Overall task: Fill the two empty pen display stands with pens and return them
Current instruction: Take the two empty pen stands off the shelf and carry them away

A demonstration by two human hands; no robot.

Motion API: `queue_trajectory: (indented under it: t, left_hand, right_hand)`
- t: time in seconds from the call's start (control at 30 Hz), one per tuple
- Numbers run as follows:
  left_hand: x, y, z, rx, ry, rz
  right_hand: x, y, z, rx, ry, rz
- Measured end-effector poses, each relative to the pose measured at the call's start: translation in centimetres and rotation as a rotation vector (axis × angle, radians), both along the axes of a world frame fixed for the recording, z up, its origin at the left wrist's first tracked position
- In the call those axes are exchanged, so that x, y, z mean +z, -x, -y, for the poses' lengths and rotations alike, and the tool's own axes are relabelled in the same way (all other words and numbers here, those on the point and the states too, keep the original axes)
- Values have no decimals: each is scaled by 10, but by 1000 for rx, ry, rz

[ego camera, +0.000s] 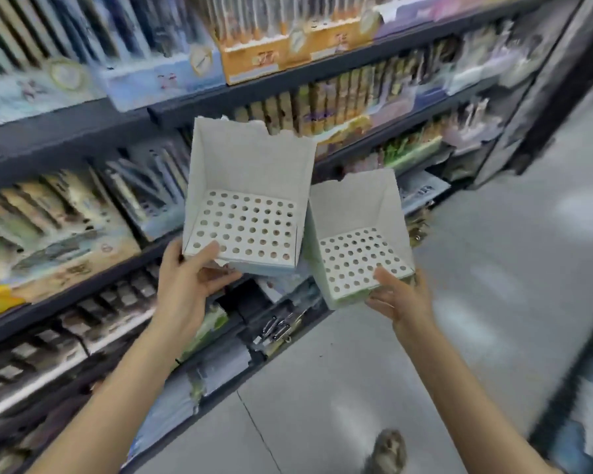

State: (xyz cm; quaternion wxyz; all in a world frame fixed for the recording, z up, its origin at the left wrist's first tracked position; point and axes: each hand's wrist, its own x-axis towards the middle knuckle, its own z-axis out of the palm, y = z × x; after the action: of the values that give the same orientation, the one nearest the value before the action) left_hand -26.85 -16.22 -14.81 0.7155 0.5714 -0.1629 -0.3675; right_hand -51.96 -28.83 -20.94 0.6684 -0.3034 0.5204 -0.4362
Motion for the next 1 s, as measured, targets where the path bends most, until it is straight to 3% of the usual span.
queue_trajectory:
  t: [0.4,0.67,1.0]
  left_hand:
    - [-44,194,270,-208,-108,-64]
    - [-61,282,438,-353,-140,-90]
    - [-86,367,711,-487,-173,-104]
  right_hand:
    - [-46,214,168,-214,-88,-144]
    - [-65,303,299,-367,-144,-166]
    - [-79,391,531,-491,-157,-197]
